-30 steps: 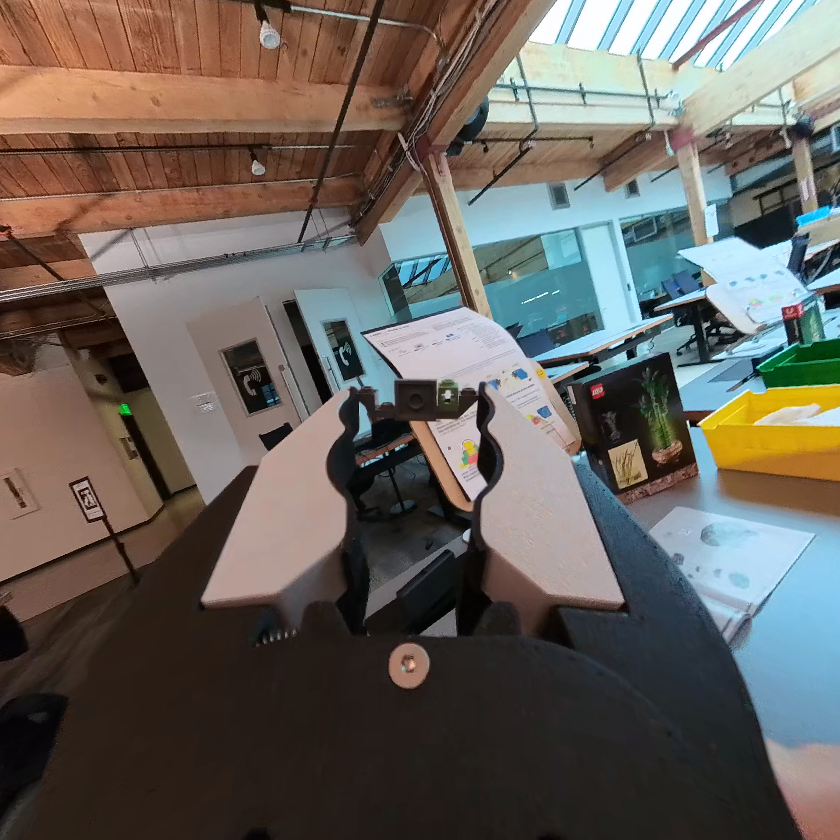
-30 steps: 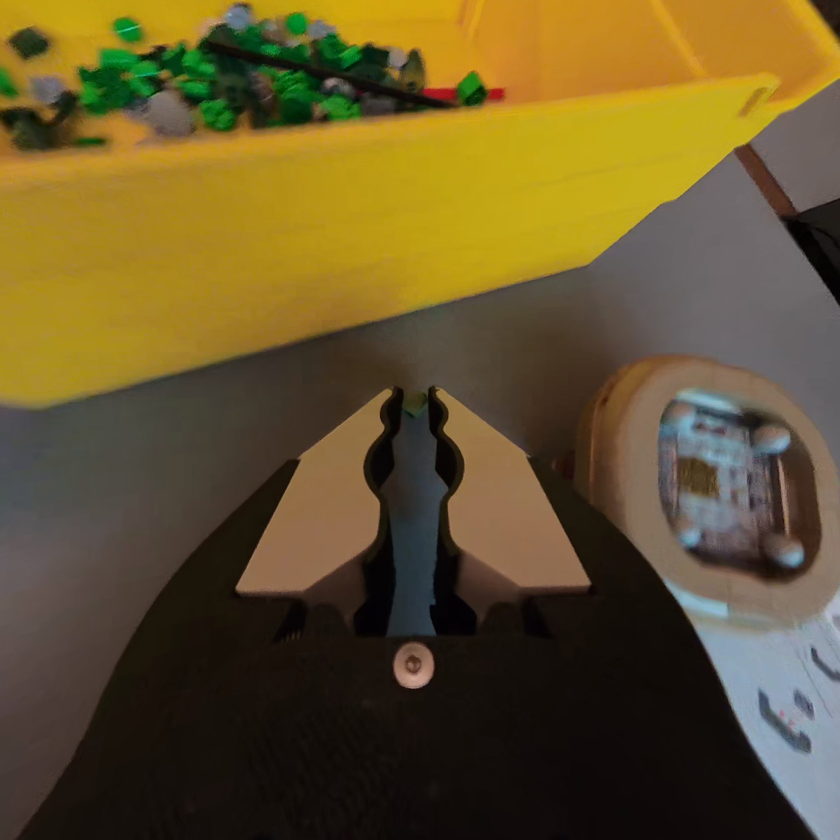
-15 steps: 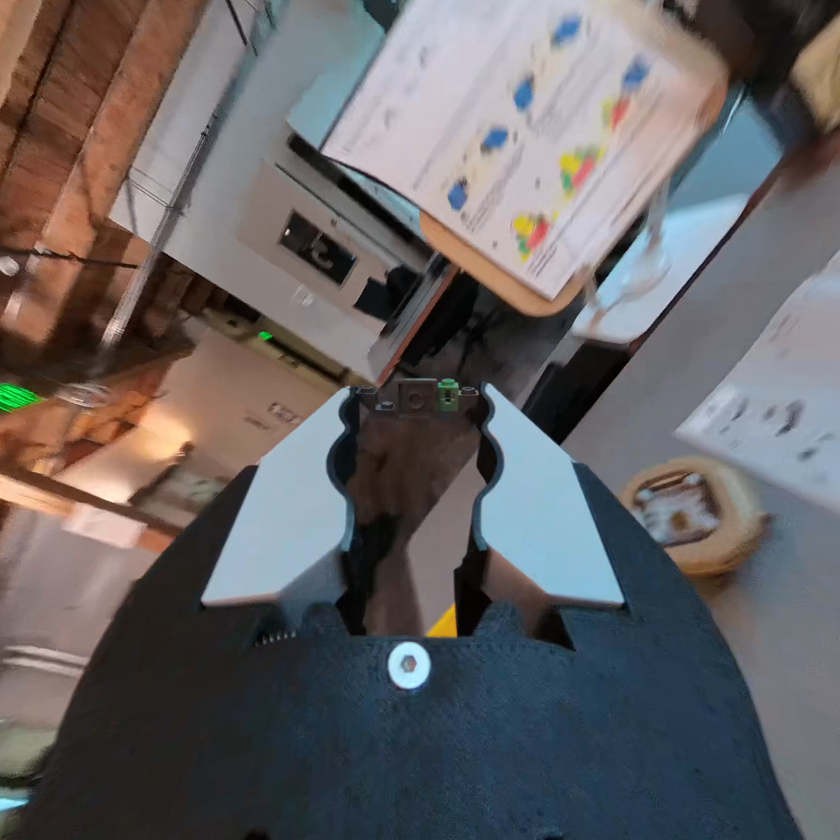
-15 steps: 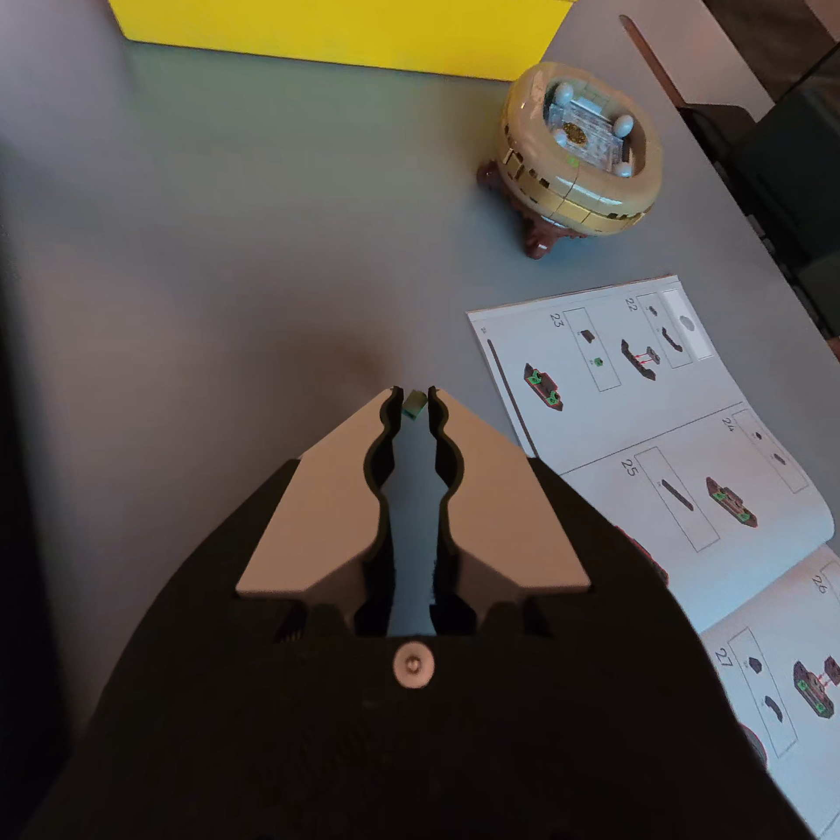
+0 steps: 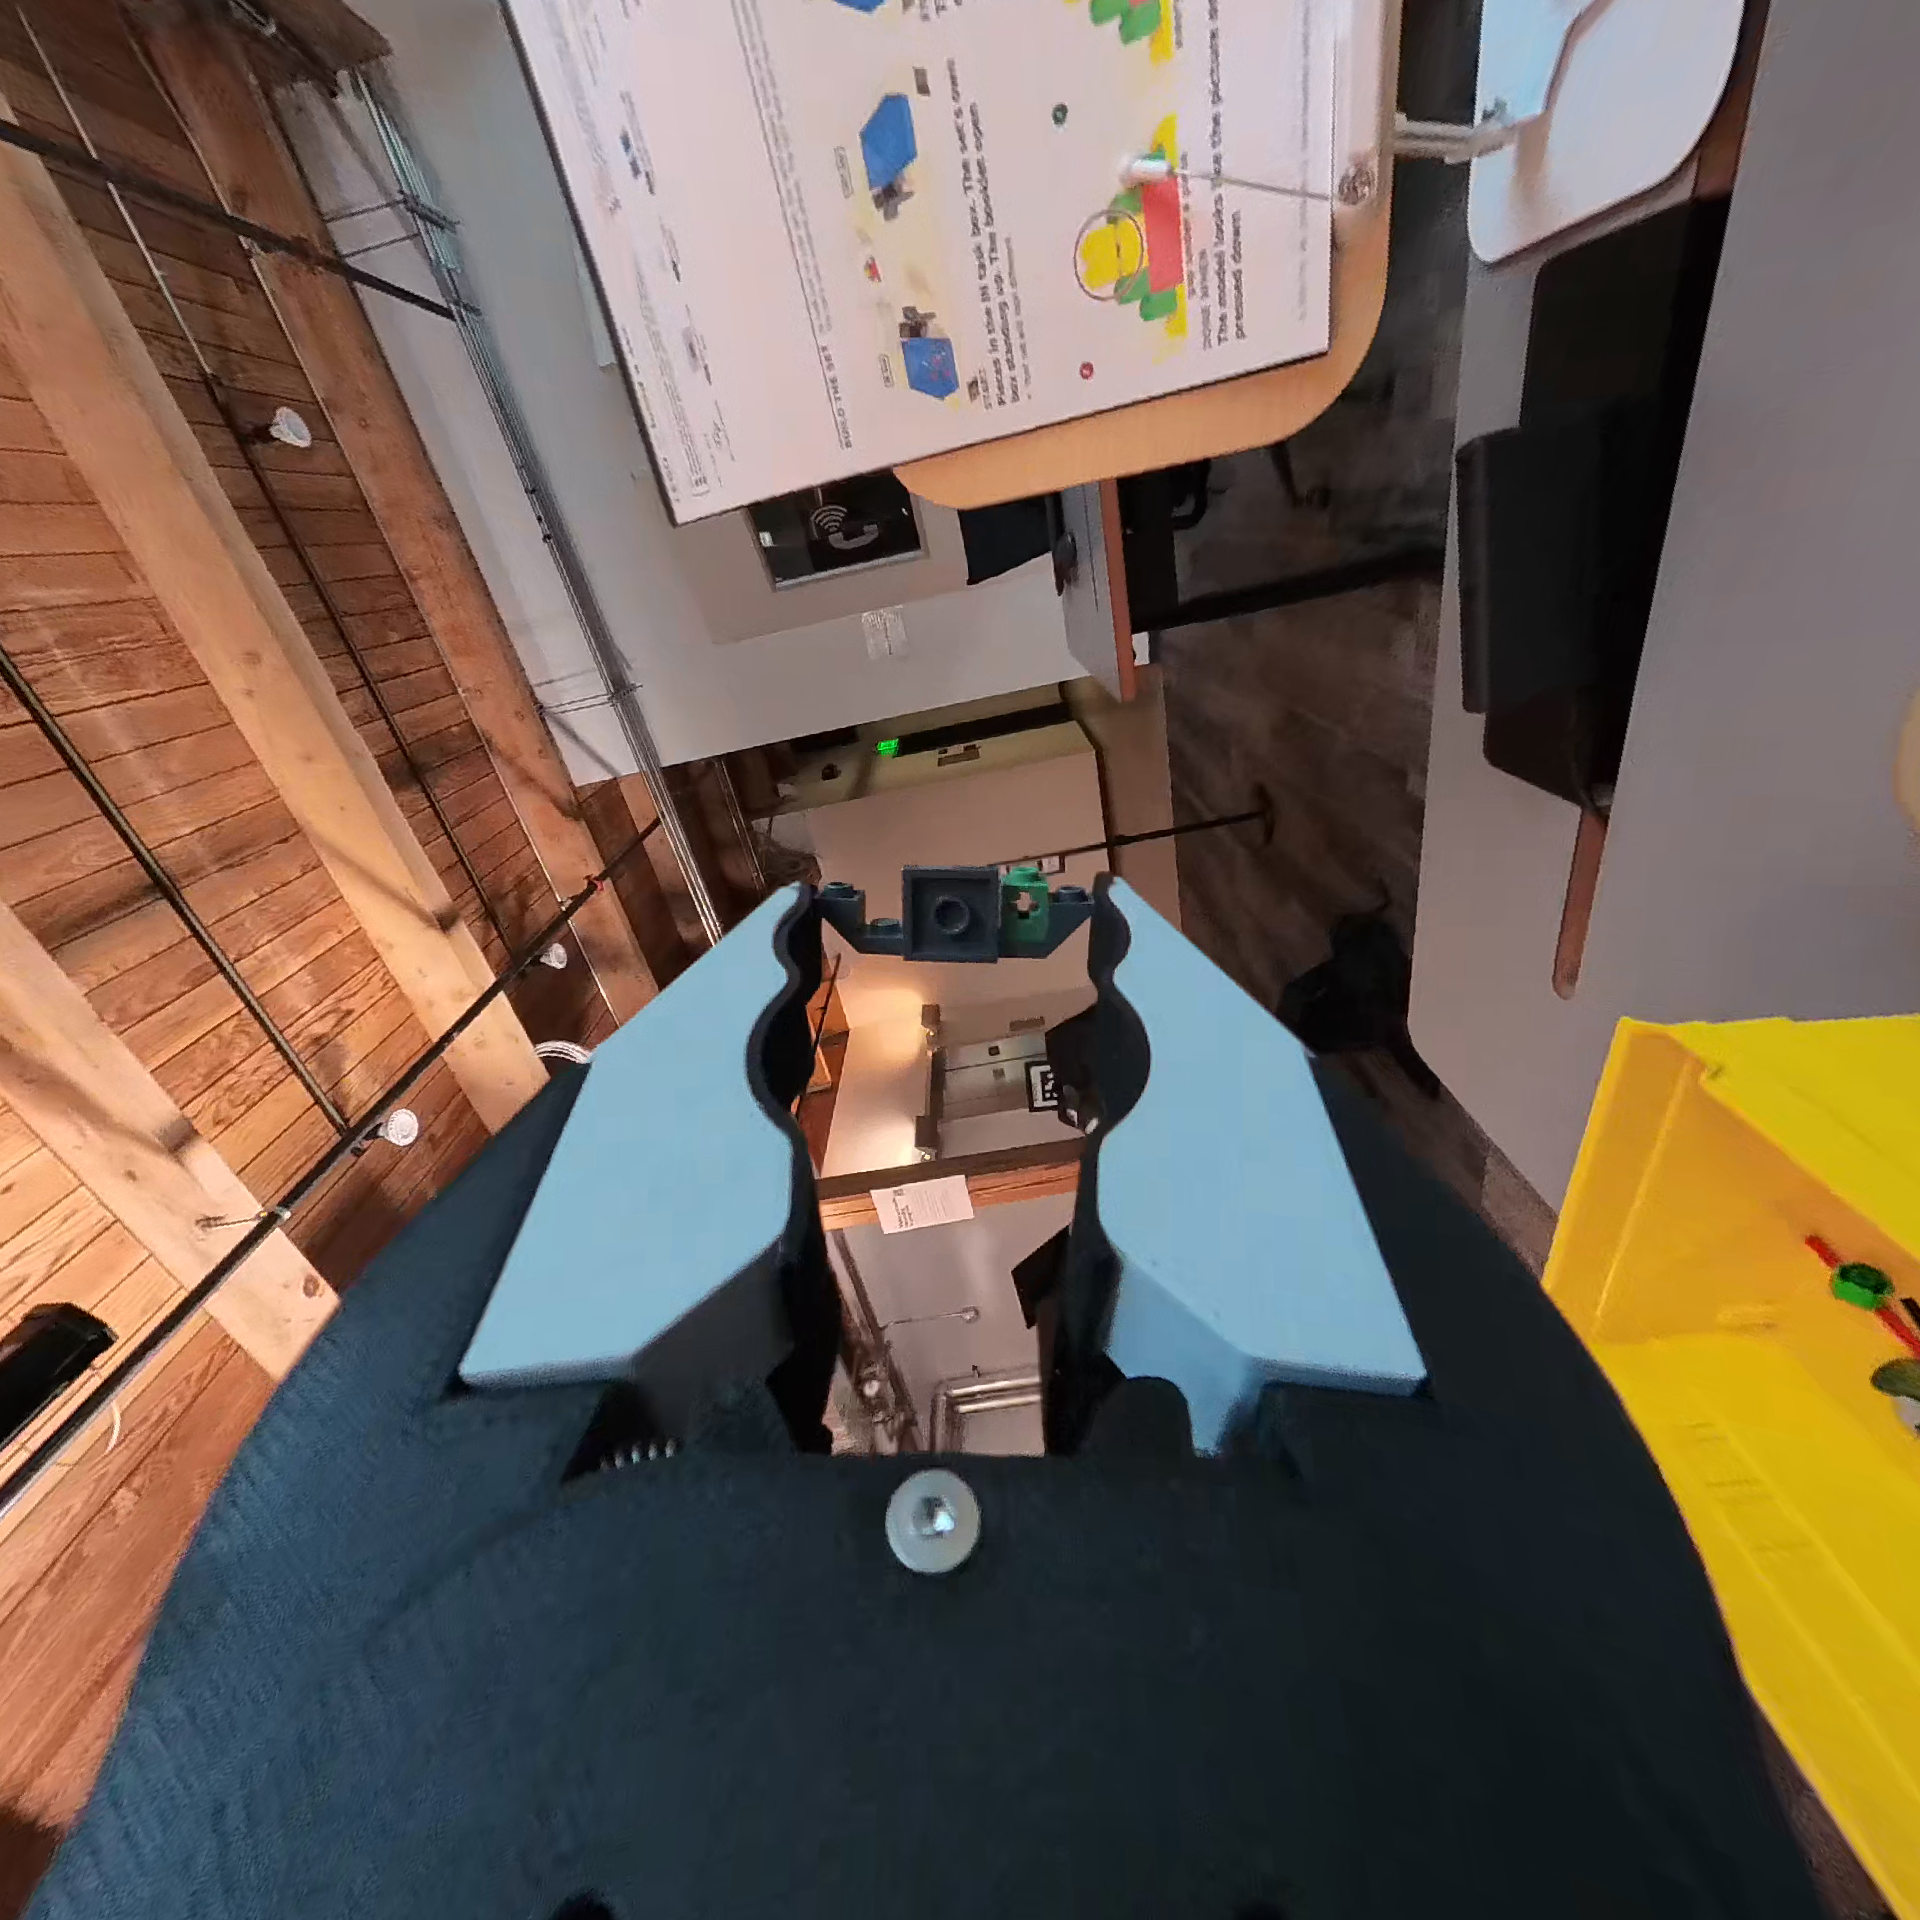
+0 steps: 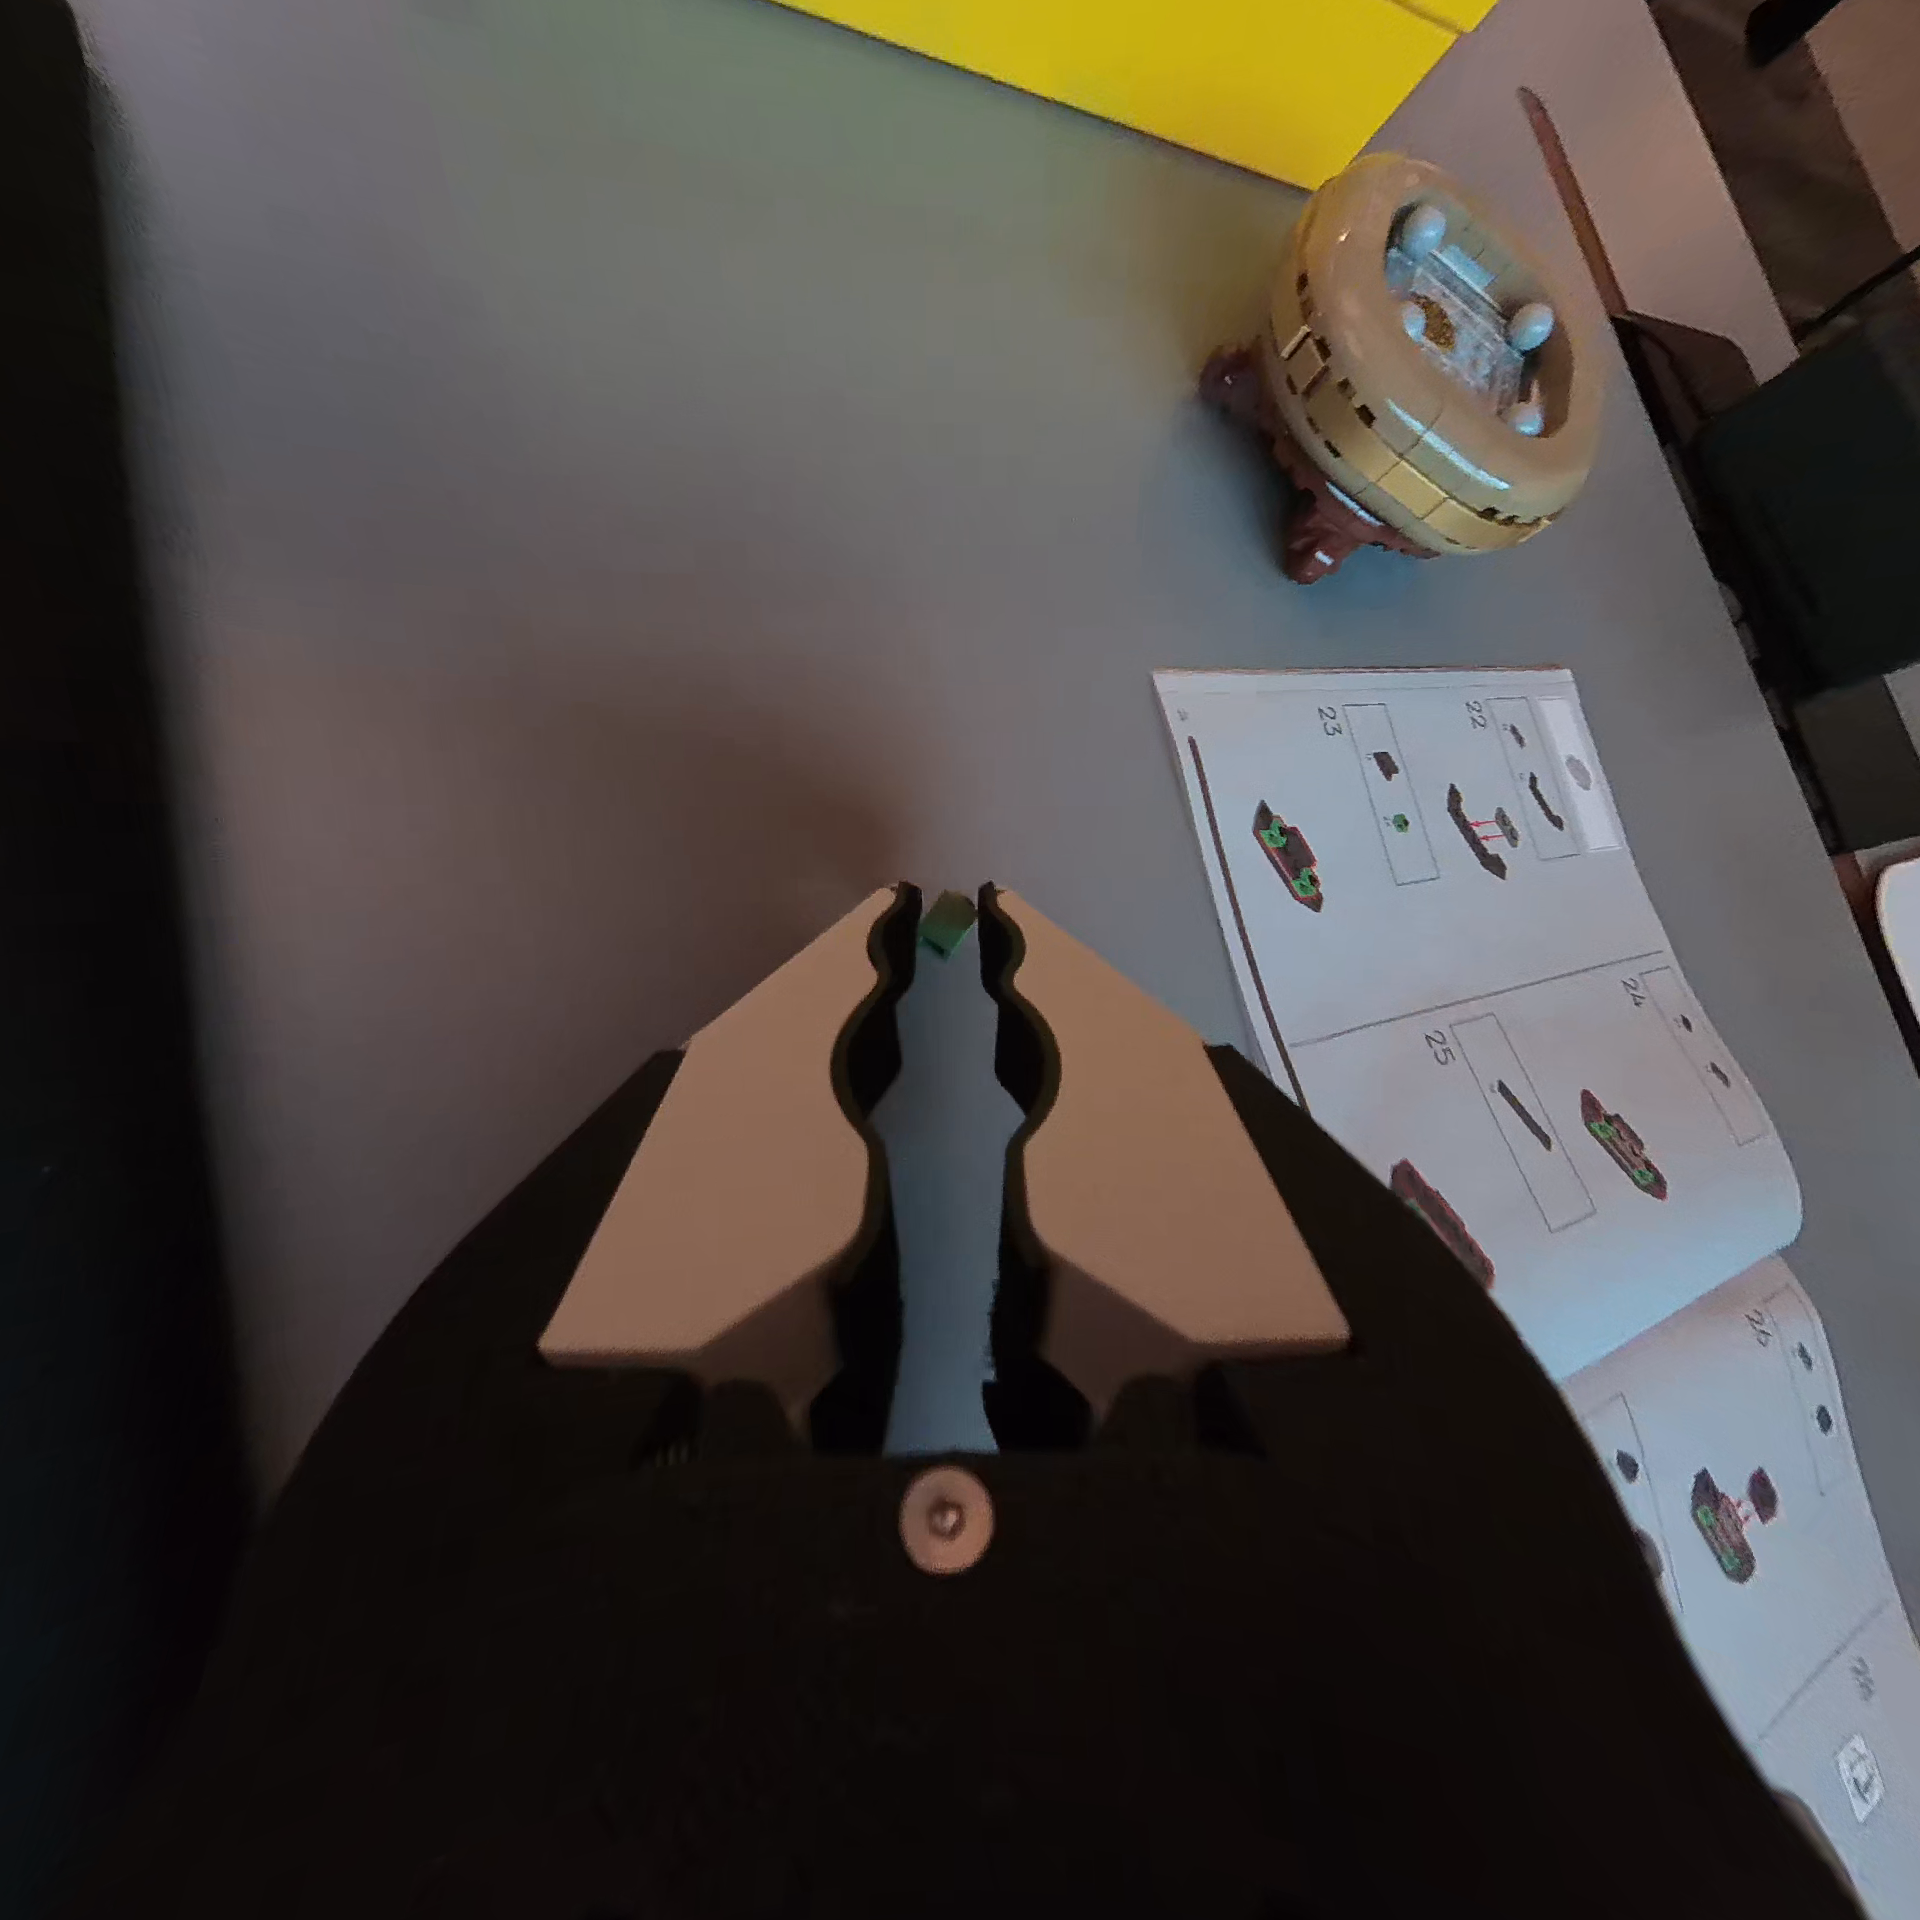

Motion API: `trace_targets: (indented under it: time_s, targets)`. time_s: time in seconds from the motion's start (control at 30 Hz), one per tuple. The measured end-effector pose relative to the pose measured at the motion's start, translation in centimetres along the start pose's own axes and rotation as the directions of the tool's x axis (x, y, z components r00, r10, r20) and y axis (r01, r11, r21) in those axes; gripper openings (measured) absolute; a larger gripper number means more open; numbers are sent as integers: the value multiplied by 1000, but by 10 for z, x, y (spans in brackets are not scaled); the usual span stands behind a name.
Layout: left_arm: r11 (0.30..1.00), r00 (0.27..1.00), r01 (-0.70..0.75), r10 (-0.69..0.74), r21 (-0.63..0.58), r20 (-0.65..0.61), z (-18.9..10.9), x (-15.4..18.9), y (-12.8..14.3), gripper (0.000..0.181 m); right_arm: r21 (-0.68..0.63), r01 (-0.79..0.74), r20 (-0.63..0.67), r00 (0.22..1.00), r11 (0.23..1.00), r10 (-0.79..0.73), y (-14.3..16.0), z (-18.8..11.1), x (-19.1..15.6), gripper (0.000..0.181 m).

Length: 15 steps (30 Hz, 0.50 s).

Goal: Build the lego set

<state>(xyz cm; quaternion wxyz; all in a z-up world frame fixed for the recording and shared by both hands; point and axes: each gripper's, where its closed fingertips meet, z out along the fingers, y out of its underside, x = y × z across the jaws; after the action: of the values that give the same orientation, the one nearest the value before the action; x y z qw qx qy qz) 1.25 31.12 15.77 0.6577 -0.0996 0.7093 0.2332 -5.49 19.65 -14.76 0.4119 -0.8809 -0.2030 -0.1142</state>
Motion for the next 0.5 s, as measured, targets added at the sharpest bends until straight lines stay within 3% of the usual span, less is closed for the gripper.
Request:
trace_targets:
  time_s: [0.1, 0.17, 0.2, 0.27, 0.33, 0.4, 0.47, 0.5]
  targets:
    - [998, 998, 60, -59, 5, -13, -4, -2, -2, 51, -9, -45, -13, 999, 999, 45, 9, -5, 6, 10]
    - [981, 980, 194, -192, 28, -60, -8, 2, -2, 50, -11, -93, -13, 996, 996, 93, 15, -8, 11, 10]
    - [950, 947, 308, -301, 56, -110, -11, 6, -6, 50, -8, -124, -17, 992, 992, 123, 17, -10, 15, 10]
    - [820, 819, 560, -527, 116, -227, -21, 14, -18, 51, 12, -195, -20, 981, 981, 195, 18, -13, 24, 10]
    - [589, 592, 796, -710, 141, -381, -34, 20, -33, 50, 27, -256, -21, 966, 966, 256, 21, -14, 33, 10]
    - [260, 297, 955, -788, 145, -540, -52, 19, -47, 51, 23, -273, -35, 961, 962, 274, 27, -14, 39, 10]
    - [-67, 33, 991, -731, 119, -682, -73, 17, -56, 51, 10, -285, -49, 957, 958, 285, 32, -14, 43, 10]
    - [-192, -55, 976, -684, 106, -727, -83, 17, -56, 51, 11, -294, -55, 954, 956, 294, 33, -14, 44, 10]
